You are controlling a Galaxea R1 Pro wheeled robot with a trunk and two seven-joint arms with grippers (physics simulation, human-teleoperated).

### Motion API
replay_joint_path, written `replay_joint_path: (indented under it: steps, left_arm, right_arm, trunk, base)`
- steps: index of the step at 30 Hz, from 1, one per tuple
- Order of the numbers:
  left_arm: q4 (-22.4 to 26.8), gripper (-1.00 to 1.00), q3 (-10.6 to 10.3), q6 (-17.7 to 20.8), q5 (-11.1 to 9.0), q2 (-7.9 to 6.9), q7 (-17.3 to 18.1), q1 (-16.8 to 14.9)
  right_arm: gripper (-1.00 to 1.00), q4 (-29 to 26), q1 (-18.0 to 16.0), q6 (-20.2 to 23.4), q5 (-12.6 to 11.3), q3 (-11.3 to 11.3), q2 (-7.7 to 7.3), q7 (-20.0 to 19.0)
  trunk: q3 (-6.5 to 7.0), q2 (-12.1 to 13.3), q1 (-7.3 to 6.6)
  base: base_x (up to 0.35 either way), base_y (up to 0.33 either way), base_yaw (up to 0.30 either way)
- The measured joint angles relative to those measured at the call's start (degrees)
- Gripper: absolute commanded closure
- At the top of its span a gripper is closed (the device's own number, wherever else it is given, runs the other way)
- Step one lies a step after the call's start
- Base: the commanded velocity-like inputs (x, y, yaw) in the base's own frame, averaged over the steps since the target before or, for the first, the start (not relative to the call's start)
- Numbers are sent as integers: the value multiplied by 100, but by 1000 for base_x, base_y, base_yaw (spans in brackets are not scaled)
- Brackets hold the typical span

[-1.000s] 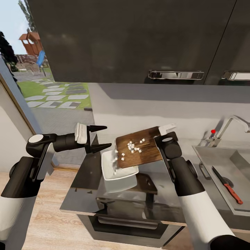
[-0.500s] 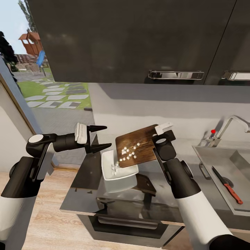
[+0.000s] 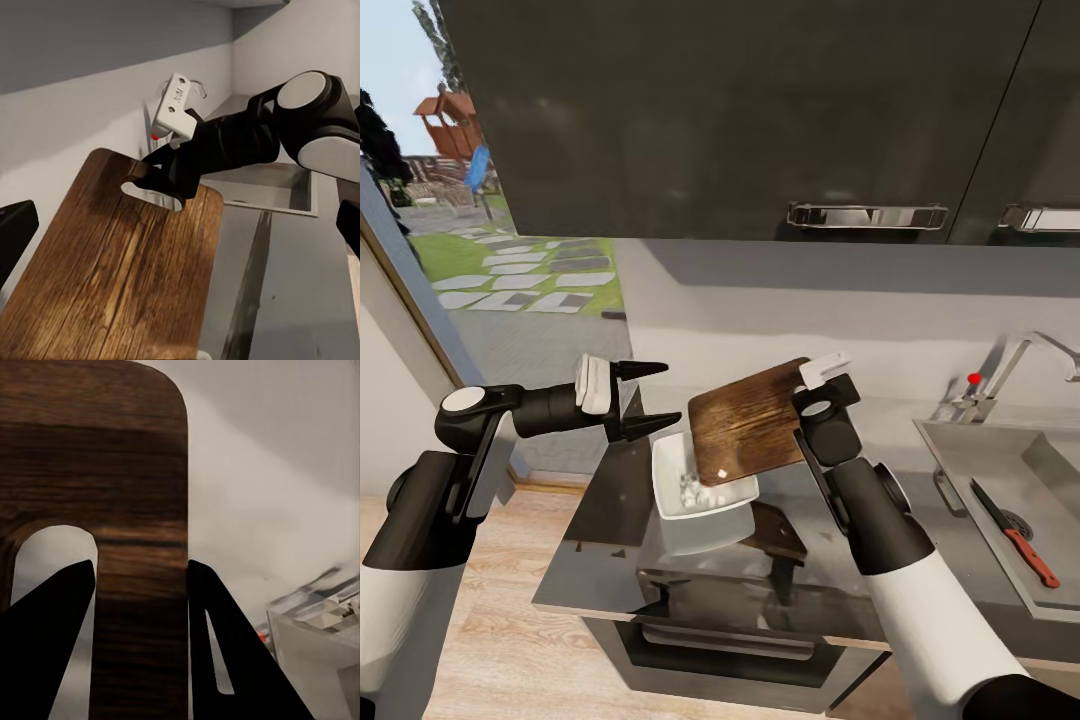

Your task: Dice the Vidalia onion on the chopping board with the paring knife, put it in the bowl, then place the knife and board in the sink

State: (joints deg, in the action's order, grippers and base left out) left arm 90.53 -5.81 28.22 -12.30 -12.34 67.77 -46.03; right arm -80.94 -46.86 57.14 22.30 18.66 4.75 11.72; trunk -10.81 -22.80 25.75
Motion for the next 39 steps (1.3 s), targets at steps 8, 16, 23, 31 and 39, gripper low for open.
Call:
replay_joint_path:
  steps: [8, 16, 23, 31, 39]
  left_arm:
    - [0, -100, 0, -1, 0, 0, 0, 1]
    - [-1, -100, 0, 2, 0, 0, 0, 1]
    - [0, -100, 0, -1, 0, 0, 0, 2]
    - [0, -100, 0, -5, 0, 6, 0, 1]
    - [1, -100, 0, -5, 0, 8, -9, 0]
  right_arm:
    - [100, 0, 0, 0, 2, 13, 0, 3]
    - [100, 0, 0, -9, 4, -5, 0, 3]
    - [100, -56, -13, -39, 7, -1187, -1, -28]
    - [100, -60, -31, -41, -33, -2466, -33, -495]
    - [100, -58, -36, -12, -67, -3354, -721, -1926]
  trunk:
    - [0, 0, 0]
    - [0, 0, 0]
    - [0, 0, 0]
    - [0, 0, 0]
    - [0, 0, 0]
  base:
    - [0, 0, 0]
    - [0, 0, 0]
    - [0, 0, 0]
    - [0, 0, 0]
    - [0, -8, 0]
